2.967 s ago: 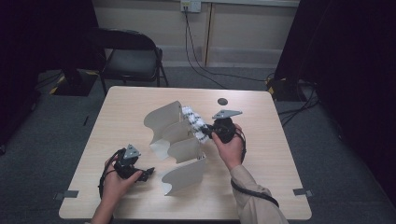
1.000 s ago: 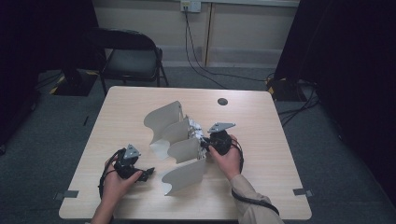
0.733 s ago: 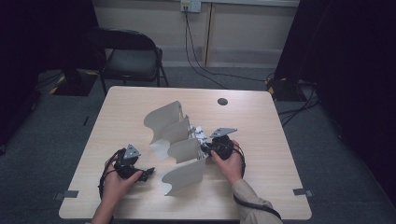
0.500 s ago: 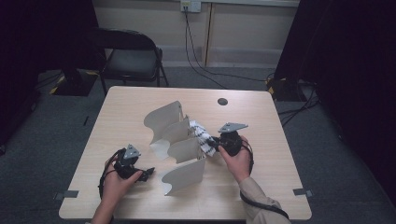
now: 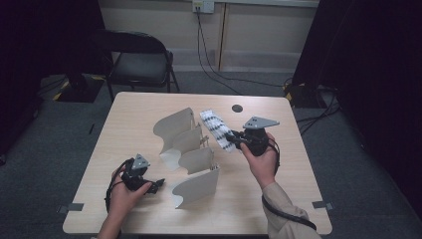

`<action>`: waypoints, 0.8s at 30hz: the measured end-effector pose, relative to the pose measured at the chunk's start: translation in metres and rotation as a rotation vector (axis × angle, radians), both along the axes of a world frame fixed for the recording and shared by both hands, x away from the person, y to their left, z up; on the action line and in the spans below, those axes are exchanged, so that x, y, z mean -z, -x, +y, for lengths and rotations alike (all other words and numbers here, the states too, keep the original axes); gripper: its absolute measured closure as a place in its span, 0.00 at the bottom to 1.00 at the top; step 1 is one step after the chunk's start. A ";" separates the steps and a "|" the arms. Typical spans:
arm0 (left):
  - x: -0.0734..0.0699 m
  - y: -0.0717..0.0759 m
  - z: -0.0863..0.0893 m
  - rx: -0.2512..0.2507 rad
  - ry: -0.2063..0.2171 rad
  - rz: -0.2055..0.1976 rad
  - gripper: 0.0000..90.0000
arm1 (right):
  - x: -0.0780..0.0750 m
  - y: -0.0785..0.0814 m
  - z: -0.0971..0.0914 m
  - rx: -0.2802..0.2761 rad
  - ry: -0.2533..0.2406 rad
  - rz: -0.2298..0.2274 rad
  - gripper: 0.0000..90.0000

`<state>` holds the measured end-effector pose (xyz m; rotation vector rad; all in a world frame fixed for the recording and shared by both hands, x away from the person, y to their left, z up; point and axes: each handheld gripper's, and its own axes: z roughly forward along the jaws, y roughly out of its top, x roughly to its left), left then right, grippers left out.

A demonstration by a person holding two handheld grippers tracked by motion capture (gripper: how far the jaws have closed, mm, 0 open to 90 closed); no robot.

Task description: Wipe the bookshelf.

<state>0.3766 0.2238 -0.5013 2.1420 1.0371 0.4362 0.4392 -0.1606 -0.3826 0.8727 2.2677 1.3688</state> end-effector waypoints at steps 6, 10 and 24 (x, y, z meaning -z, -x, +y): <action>0.000 0.000 0.000 0.000 0.000 0.000 0.04 | 0.010 -0.002 0.014 -0.031 0.028 0.024 0.88; 0.000 0.000 0.000 0.000 0.000 0.000 0.04 | 0.024 -0.003 0.021 -0.042 0.034 0.054 0.88; 0.000 0.000 0.000 0.000 0.000 0.000 0.04 | 0.065 -0.004 0.031 -0.056 0.113 0.126 0.88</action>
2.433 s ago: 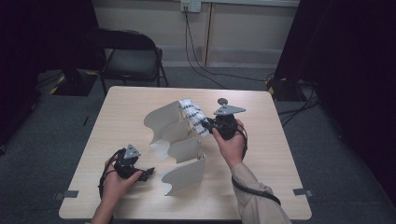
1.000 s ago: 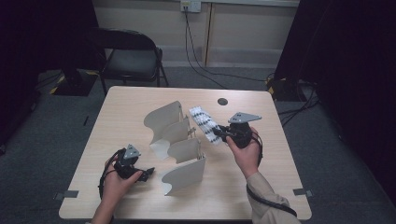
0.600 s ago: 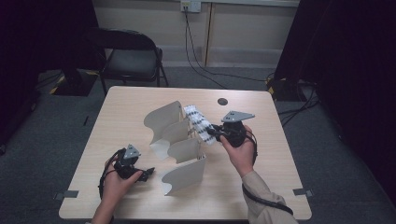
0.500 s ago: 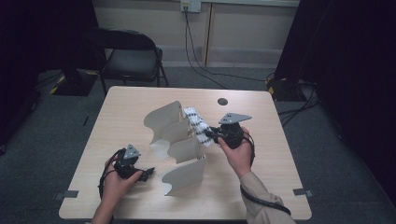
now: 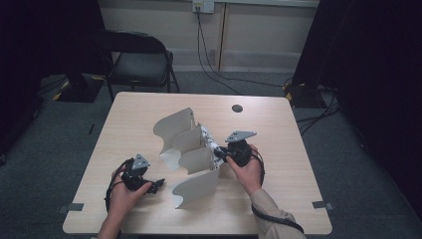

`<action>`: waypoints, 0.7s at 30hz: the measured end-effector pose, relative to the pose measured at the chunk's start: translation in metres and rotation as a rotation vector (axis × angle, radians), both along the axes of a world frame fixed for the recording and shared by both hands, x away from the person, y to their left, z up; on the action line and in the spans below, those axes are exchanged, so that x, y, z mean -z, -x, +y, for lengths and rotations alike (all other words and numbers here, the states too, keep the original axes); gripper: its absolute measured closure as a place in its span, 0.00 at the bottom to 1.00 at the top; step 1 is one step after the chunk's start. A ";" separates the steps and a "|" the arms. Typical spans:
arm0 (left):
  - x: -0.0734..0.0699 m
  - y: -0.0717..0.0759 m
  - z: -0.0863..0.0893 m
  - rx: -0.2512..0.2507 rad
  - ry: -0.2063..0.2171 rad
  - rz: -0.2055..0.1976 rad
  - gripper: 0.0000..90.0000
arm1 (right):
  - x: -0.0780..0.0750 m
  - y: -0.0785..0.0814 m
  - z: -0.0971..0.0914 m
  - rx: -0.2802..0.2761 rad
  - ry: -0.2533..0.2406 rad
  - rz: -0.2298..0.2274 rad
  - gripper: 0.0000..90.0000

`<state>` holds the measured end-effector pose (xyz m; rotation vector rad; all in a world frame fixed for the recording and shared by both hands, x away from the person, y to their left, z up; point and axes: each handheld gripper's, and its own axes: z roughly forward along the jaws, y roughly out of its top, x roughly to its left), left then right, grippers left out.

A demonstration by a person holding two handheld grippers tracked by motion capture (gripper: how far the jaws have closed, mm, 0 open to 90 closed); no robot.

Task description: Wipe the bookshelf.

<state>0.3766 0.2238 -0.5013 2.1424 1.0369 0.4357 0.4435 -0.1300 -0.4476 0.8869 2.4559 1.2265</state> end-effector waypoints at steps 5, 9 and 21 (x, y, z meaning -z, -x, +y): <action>0.000 0.000 0.000 0.002 0.001 -0.001 0.04 | 0.012 0.003 0.002 -0.013 0.027 0.020 0.88; 0.000 0.000 0.000 0.002 0.002 -0.001 0.04 | 0.022 0.007 0.003 -0.033 0.058 0.026 0.88; 0.000 0.000 0.000 0.002 0.004 0.001 0.04 | 0.017 0.009 -0.007 -0.002 0.076 -0.002 0.88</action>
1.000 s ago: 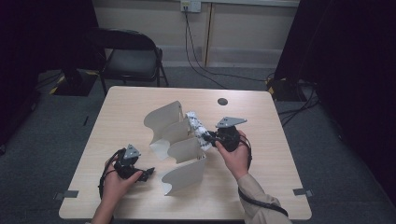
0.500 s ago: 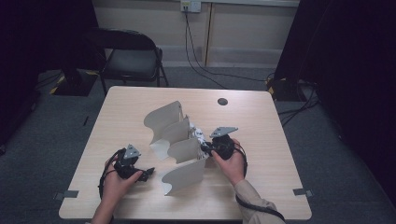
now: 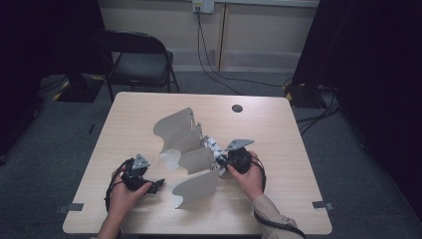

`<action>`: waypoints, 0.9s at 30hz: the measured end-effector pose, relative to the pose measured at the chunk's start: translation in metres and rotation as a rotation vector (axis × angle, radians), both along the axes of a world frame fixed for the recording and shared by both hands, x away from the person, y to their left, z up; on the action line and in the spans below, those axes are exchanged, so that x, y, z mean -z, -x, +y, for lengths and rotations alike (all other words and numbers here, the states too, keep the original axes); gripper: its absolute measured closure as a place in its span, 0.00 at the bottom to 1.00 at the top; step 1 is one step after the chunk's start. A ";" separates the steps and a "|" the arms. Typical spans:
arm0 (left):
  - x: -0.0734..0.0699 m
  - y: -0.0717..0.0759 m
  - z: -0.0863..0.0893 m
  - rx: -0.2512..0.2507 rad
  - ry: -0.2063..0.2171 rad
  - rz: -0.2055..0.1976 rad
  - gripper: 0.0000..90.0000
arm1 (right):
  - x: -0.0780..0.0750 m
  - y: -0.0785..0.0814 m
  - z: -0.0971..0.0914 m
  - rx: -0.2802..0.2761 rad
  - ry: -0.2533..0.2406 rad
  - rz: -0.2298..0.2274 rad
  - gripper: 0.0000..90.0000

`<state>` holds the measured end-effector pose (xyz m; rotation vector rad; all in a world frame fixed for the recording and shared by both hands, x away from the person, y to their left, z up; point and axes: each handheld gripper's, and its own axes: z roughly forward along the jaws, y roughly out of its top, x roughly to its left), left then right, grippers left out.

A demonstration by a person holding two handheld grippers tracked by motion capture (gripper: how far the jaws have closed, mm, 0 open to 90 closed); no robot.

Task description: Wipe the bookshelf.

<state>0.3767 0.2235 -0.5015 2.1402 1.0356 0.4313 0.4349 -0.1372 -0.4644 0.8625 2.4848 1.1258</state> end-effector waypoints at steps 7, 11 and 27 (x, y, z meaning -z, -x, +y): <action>0.000 0.000 0.000 0.001 -0.004 -0.002 0.03 | -0.048 -0.003 -0.011 0.023 -0.041 -0.099 0.88; 0.000 0.000 -0.001 0.000 0.003 -0.001 0.03 | -0.075 -0.004 -0.010 0.023 -0.085 -0.151 0.88; 0.000 0.000 -0.001 0.000 0.003 -0.001 0.03 | -0.055 -0.003 0.005 -0.053 -0.088 -0.103 0.89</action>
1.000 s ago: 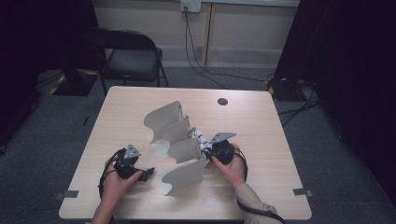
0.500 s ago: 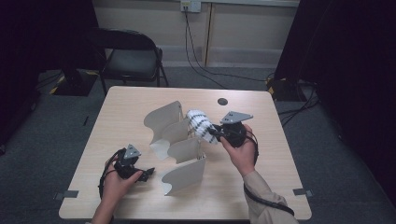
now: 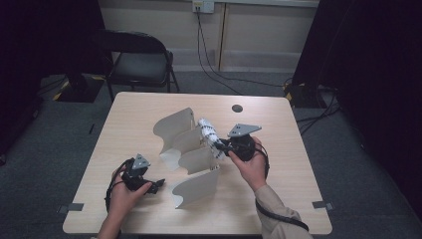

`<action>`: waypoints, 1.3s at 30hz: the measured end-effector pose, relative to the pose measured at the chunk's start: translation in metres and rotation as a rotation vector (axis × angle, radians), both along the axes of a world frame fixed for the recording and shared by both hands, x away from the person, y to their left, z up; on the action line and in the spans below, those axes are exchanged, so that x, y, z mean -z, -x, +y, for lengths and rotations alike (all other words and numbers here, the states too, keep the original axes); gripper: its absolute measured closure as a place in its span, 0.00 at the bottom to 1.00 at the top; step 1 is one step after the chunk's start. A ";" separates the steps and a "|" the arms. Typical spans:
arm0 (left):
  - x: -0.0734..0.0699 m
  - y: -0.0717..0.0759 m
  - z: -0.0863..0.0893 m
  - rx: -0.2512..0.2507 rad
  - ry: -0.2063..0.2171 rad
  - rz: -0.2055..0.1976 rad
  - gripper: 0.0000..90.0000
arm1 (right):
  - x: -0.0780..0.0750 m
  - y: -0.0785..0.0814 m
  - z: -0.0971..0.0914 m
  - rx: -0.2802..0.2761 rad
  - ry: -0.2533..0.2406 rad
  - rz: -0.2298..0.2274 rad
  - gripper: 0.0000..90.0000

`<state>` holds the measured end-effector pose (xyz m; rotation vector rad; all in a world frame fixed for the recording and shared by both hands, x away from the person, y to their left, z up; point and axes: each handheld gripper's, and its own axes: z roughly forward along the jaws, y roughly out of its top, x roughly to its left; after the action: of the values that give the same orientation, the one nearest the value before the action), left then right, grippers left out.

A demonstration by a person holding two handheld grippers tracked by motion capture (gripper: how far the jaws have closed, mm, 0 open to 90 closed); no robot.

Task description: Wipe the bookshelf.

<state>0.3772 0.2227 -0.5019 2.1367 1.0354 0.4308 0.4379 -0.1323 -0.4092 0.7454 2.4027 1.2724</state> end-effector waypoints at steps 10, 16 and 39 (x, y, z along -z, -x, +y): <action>0.000 0.000 0.000 0.000 0.000 0.000 0.03 | 0.036 0.005 0.002 -0.038 0.055 0.059 0.89; 0.000 0.000 0.000 0.000 0.000 0.000 0.03 | 0.053 0.005 0.001 -0.035 0.096 0.089 0.89; 0.000 0.000 0.000 0.002 -0.004 0.003 0.02 | 0.067 -0.005 -0.007 0.151 0.071 0.101 0.29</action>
<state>0.3772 0.2225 -0.5018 2.1423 1.0354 0.4286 0.4425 -0.1392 -0.4763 0.9708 2.4038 1.1090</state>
